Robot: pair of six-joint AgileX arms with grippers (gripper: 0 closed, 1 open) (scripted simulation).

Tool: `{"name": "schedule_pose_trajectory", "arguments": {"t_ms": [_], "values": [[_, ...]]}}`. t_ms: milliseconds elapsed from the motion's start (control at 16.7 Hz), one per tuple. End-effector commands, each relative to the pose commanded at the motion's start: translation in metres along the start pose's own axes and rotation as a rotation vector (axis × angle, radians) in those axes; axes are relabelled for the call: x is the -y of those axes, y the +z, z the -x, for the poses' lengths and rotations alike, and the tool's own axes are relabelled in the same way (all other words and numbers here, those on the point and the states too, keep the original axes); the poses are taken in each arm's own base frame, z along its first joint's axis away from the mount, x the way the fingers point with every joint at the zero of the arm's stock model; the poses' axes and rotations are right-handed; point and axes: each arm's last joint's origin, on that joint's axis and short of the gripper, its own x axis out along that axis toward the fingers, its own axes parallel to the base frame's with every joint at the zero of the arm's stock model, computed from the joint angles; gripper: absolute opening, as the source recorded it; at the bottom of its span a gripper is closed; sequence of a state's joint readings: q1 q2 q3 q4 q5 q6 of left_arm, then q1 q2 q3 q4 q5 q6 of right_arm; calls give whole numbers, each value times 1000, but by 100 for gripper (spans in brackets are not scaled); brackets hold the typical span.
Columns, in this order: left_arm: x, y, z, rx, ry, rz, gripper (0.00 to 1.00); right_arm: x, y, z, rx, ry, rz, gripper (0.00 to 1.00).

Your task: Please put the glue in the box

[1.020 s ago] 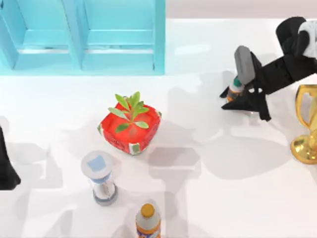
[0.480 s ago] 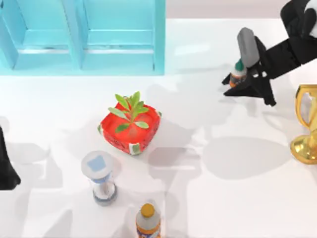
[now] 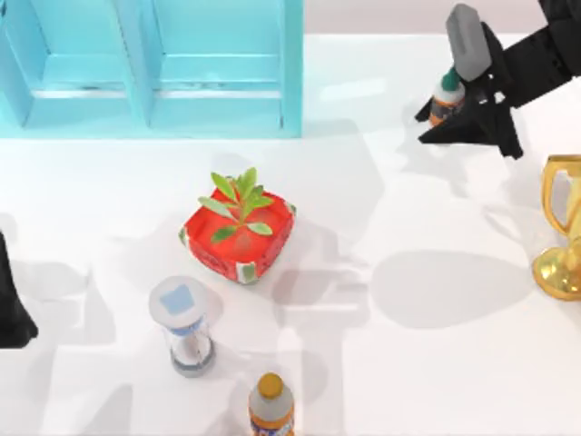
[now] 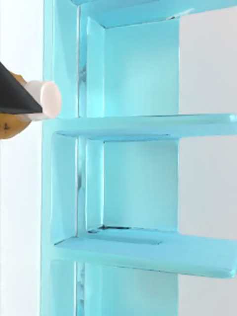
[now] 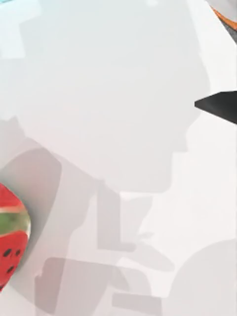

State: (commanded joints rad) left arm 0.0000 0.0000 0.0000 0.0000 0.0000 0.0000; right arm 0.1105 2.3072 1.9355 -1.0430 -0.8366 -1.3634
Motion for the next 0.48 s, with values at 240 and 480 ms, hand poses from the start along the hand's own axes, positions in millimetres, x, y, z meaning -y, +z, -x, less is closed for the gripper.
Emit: {"name": "schedule_pose_trajectory", "arguments": {"t_ms": [240, 480], "values": [[0, 0, 0, 0, 0, 0, 100, 0, -1, 3, -2, -10, -9, 0], [0, 0, 0, 0, 0, 0, 100, -8, 4, 67, -21, -181, -90, 0]]}}
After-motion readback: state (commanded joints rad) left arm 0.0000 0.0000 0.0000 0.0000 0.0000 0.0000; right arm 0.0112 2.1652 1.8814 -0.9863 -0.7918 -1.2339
